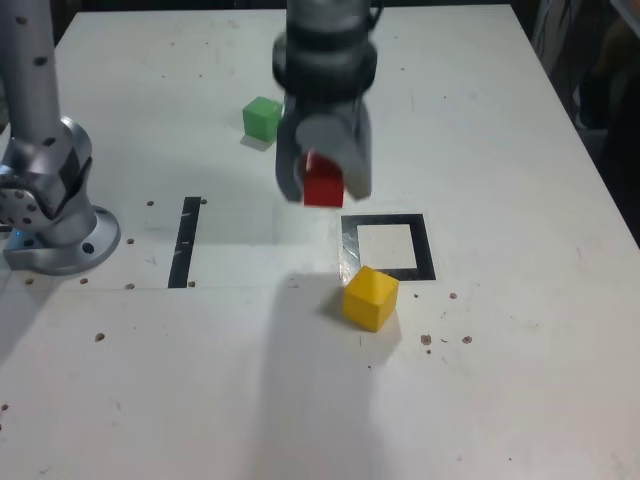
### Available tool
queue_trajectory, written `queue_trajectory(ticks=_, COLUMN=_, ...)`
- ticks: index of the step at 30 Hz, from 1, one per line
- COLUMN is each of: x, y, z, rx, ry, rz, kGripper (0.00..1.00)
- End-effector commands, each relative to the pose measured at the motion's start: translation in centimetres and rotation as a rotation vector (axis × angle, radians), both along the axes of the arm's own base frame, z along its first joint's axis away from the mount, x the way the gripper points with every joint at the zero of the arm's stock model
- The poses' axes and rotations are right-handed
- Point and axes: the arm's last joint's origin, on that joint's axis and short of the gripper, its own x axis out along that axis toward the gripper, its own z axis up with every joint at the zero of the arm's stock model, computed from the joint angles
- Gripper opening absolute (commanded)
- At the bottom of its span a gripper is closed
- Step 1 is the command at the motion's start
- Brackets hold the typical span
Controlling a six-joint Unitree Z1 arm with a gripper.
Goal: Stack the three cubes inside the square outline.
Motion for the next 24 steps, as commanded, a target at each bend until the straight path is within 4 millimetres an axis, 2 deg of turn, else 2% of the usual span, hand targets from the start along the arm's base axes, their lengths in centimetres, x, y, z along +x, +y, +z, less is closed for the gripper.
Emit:
queue_trajectory(ticks=1, x=0.3, y=-0.1, z=-0.4, rx=-0.002, ry=-0.010, rz=0.011, kGripper=0.15)
queue_trajectory(ticks=5, x=1.1, y=-0.4, z=-1.3, rx=0.002, ry=-0.009, rz=0.018, kGripper=0.15)
queue_trajectory(ticks=13, x=3.3, y=-1.4, z=-1.5, rx=0.005, ry=-0.031, rz=0.010, kGripper=0.15)
queue_trajectory(ticks=18, x=4.8, y=-2.0, z=-2.8, rx=0.017, ry=-0.018, rz=0.014, kGripper=0.15)
queue_trajectory(ticks=24, x=5.7, y=-2.0, z=-4.2, rx=0.012, ry=0.001, rz=0.018, kGripper=0.15)
